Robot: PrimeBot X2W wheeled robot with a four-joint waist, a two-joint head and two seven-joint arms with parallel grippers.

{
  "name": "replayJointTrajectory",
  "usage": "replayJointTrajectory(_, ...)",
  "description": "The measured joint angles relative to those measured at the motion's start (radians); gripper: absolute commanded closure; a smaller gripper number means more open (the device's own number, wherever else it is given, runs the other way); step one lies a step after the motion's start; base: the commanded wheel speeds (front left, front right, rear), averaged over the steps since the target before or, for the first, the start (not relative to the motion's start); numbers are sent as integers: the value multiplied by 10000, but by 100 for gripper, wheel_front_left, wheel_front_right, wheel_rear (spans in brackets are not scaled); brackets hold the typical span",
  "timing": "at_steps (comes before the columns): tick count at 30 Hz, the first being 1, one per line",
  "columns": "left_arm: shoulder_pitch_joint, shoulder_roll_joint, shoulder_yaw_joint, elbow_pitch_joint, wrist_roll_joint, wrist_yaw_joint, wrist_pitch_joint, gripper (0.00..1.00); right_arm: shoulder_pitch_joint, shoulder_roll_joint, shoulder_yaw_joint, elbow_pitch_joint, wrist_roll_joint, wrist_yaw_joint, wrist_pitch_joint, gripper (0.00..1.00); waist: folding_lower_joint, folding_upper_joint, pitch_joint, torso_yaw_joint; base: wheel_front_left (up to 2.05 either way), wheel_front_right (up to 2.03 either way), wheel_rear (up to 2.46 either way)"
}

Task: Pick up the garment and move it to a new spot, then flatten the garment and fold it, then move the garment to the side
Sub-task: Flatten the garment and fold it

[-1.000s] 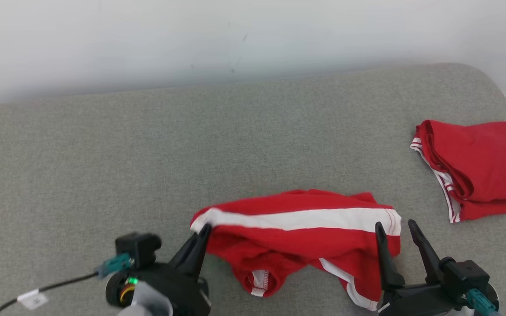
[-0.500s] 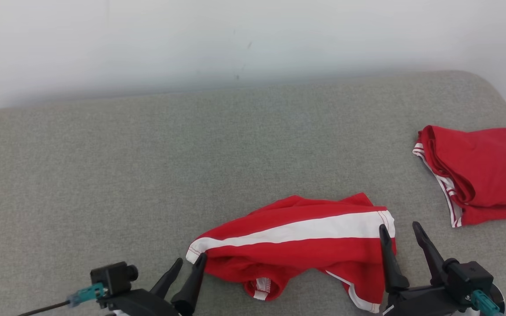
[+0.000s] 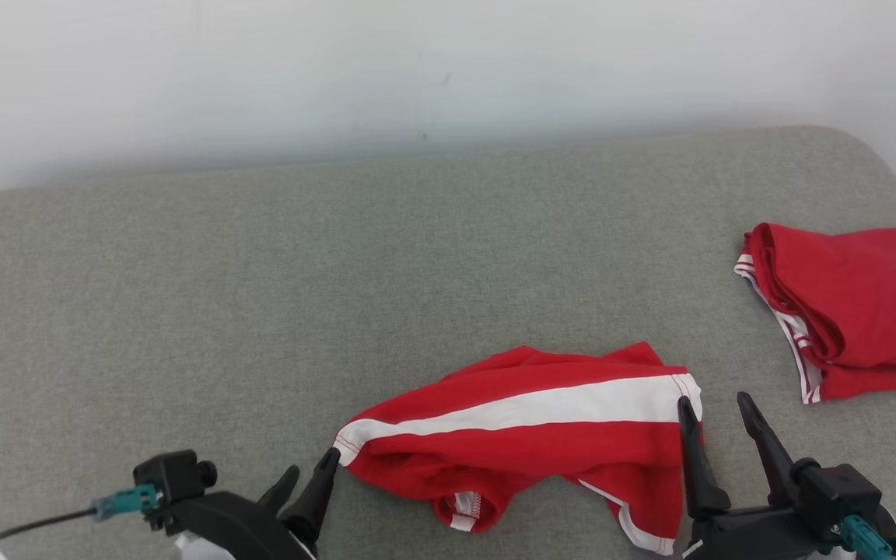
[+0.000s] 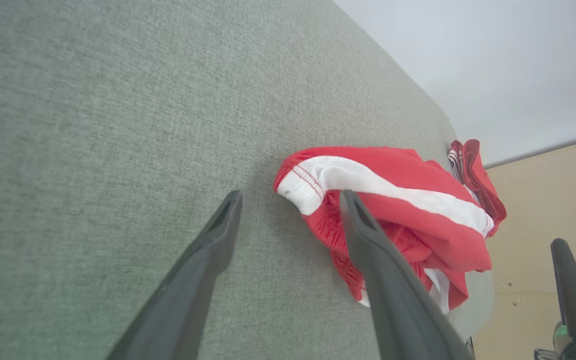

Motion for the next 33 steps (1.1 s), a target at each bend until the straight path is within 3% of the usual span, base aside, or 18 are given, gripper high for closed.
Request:
replayJointTrajectory(4,-307,-73,-15,313,-50,313,326,0,-48,19,61,29,4,0,-21,0,0,0,22,-104,0,0,0)
replayJointTrajectory(11,-538,-169,-52,637,-173,433,631,0,-60,31,15,61,12,0,-92,0,0,0,107,-258,0,0,0)
replayJointTrajectory(20,-750,-451,-36,1003,-372,226,627,2,-96,73,2,44,0,0,-96,0,0,0,204,-262,0,0,0)
replayJointTrajectory(21,-790,-453,-75,1053,-357,219,629,15,-101,75,0,46,0,0,-94,0,1,0,214,-255,0,0,0)
replayJointTrajectory(22,-835,-453,-138,1103,-307,205,646,35,-110,75,2,44,-2,0,-94,0,2,0,225,-251,0,0,0)
replayJointTrajectory(24,-900,-499,-234,1164,-222,121,644,55,-136,79,-2,46,-2,0,-94,0,1,-1,250,-246,0,0,0)
replayJointTrajectory(27,-991,-516,-407,1283,54,61,577,96,-165,75,-8,52,-2,0,-102,0,2,0,277,-237,0,0,0)
replayJointTrajectory(28,-1024,-512,-443,1321,104,61,533,100,-169,77,-8,54,-2,0,-104,0,2,0,279,-236,0,0,0)
replayJointTrajectory(33,-1128,-476,-681,1407,485,10,424,100,-170,77,-17,48,-6,0,-102,0,2,0,274,-225,0,0,0)
